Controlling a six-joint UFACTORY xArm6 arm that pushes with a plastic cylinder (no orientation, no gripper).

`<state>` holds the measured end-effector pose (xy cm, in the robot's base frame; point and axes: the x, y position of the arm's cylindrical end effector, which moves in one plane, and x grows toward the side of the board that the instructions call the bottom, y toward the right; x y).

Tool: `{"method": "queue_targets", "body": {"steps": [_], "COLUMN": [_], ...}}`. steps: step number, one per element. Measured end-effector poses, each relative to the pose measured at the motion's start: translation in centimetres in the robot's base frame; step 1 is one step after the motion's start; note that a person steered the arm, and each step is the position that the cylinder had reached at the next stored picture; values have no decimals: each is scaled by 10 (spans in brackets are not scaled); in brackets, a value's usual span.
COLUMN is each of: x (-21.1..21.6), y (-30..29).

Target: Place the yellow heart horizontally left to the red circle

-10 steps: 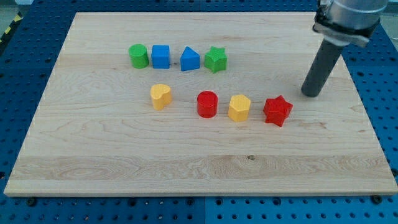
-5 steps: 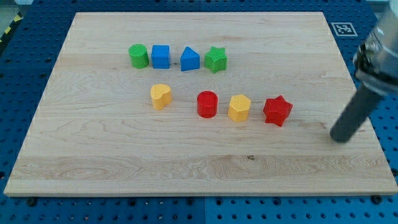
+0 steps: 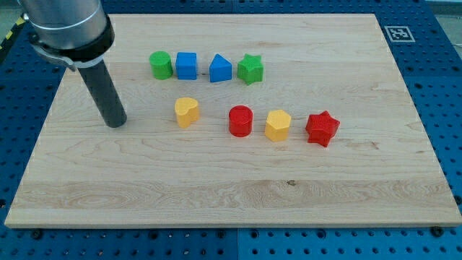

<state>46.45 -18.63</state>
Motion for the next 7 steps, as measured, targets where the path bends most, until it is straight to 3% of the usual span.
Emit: {"method": "queue_targets", "body": {"steps": [5, 7], "x": [-12, 6], "y": [54, 63]}}
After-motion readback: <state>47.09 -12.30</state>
